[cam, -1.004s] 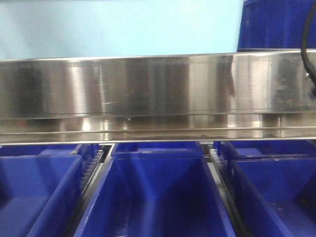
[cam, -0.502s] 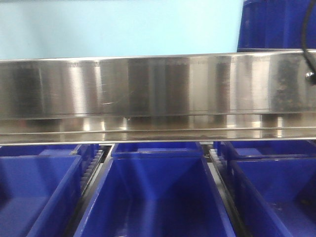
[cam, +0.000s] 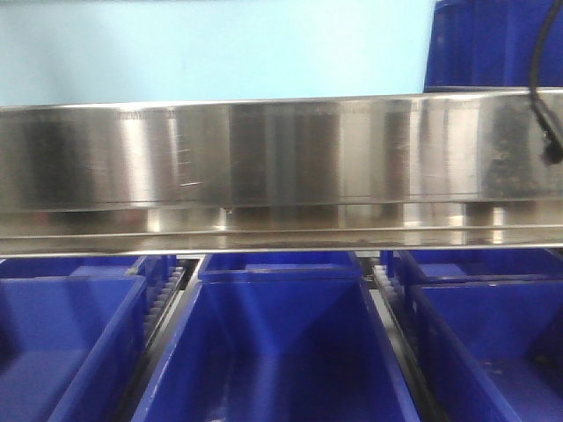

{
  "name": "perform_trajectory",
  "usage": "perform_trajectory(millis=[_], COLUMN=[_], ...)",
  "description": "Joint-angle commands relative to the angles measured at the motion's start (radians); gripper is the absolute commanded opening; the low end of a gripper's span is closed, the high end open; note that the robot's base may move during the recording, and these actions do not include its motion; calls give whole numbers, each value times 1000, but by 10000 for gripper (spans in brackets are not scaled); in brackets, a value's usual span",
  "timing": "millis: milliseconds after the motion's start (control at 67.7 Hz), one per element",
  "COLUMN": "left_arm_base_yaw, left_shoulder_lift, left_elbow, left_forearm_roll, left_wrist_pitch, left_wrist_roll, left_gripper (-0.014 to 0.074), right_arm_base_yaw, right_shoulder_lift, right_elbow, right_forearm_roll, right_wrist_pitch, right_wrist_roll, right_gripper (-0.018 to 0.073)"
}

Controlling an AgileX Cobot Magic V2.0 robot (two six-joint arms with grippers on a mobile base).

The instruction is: Move two blue bins to right shelf middle

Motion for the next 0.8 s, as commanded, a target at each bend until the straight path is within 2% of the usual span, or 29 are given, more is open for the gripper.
perform_trajectory(millis=[0,236,428,783], left_arm_base_yaw=[5,5,5,5], left_shoulder_lift=[-10,-10,-10,-10], left_elbow=[-7,21,109,134], left_forearm_roll=[44,76,77,79], left_wrist_pitch=[-7,-7,-7,-7], left_wrist_roll=[16,16,16,16], left_gripper=[356,356,356,356], right_arm_base_yaw=[-5,-5,-5,-5], right_shoulder_lift=[-4,-2,-2,61], right_elbow=[2,33,104,106], right_forearm_roll=[-4,-8,-8,-26], right_wrist_pitch=[-11,-11,-11,-11], right_wrist_roll=[-12,-12,-10,-10], right_gripper=[370,370,370,370])
